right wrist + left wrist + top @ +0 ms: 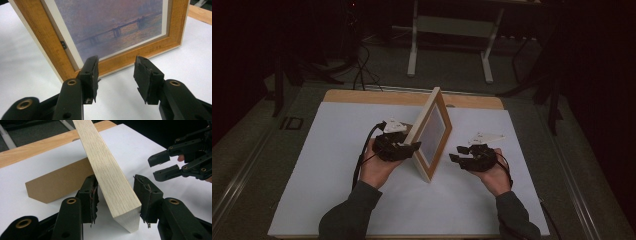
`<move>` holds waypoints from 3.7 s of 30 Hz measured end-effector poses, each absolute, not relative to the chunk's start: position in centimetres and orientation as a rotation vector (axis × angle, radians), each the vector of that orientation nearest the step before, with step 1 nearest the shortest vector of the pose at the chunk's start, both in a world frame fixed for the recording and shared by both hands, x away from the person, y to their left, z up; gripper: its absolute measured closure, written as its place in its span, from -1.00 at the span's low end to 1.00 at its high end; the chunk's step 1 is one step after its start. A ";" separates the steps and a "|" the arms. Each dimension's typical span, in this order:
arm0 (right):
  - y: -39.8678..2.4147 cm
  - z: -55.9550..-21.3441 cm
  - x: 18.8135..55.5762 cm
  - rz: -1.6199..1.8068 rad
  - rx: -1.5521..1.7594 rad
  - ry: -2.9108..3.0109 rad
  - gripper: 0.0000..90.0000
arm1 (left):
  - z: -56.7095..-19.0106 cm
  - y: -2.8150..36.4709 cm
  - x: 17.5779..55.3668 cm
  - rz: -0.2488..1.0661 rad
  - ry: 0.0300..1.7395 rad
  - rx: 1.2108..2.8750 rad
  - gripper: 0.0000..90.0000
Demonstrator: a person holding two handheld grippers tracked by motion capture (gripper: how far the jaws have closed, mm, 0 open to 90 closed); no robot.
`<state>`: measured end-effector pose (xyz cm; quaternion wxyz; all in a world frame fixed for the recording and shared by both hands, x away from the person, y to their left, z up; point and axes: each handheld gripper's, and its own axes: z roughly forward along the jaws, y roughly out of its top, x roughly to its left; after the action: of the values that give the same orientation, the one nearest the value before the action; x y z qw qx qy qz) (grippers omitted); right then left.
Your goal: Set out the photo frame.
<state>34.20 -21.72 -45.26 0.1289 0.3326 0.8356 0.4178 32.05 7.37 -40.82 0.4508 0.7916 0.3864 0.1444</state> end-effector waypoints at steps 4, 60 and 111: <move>-21.6 -45.2 34.2 1.219 0.972 2.431 0.20 | -41.2 7.0 31.9 0.373 0.963 1.956 0.22; -22.0 -45.1 34.4 1.218 0.959 2.420 0.19 | -41.7 11.5 34.0 0.190 0.963 1.866 0.53; -23.4 -41.5 39.9 1.265 1.044 2.234 0.02 | -42.5 14.9 37.0 -0.116 0.652 1.935 0.57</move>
<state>39.91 -23.37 -41.45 0.1842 0.3702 0.7923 0.4486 36.96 14.87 -42.47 0.5212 0.8075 0.2720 -0.0485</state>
